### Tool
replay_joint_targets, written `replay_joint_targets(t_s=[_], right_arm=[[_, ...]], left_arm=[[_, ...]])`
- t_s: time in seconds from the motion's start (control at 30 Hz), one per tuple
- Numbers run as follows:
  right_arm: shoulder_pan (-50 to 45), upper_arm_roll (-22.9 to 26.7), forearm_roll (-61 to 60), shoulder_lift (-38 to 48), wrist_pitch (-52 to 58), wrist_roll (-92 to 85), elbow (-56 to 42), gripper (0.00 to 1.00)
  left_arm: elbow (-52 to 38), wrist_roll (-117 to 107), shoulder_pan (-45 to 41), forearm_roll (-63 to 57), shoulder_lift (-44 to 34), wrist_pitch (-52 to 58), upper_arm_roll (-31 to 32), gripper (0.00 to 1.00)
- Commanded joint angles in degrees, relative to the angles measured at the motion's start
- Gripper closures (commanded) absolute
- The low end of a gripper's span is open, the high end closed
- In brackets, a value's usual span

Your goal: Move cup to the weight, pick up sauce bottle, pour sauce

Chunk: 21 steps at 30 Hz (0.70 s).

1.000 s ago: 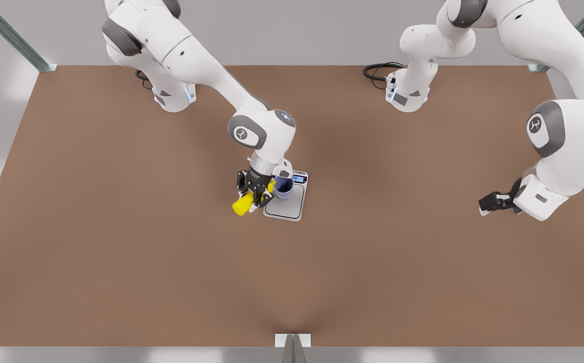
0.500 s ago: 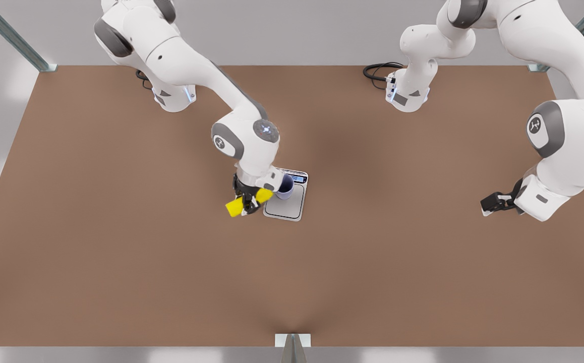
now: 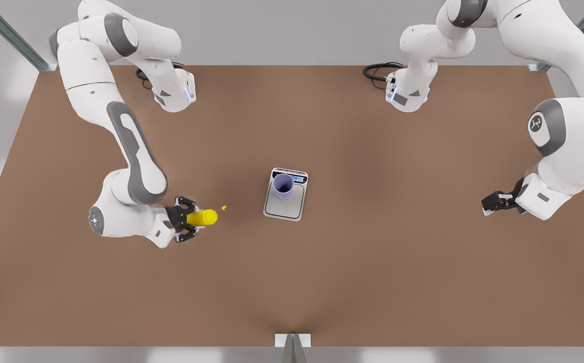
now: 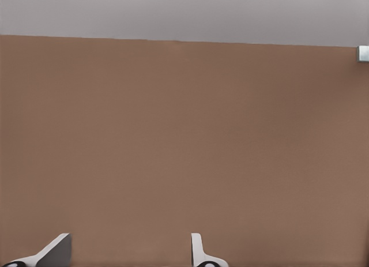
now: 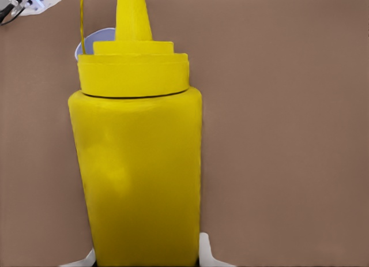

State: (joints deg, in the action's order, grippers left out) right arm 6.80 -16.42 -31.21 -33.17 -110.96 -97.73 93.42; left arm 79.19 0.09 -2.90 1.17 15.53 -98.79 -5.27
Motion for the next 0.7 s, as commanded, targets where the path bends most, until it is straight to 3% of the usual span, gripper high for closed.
replay_joint_targets(t_s=[0.0, 0.13, 0.3, 0.67], right_arm=[[0.8, 0.0, -1.5, -0.4, 0.6, -1.6, 0.0, 0.41], [7.4, 0.0, -12.6, -5.9, 7.9, -18.0, -0.1, 0.41], [11.5, 0.3, -12.5, -10.9, 9.1, -35.2, -0.6, 0.41], [14.6, 0.3, -17.8, -17.5, 10.6, -39.7, -0.3, 0.4]], left_arm=[[0.0, 0.0, 0.0, 0.0, -0.1, 0.0, 0.0, 0.0], [-0.4, 0.0, 0.0, -0.1, 0.0, 0.0, 0.0, 0.0], [-0.4, 0.0, 0.0, -0.2, -0.1, 0.0, 0.0, 0.0], [-1.1, 0.0, 0.0, -0.2, 0.3, 0.0, 0.0, 0.0]])
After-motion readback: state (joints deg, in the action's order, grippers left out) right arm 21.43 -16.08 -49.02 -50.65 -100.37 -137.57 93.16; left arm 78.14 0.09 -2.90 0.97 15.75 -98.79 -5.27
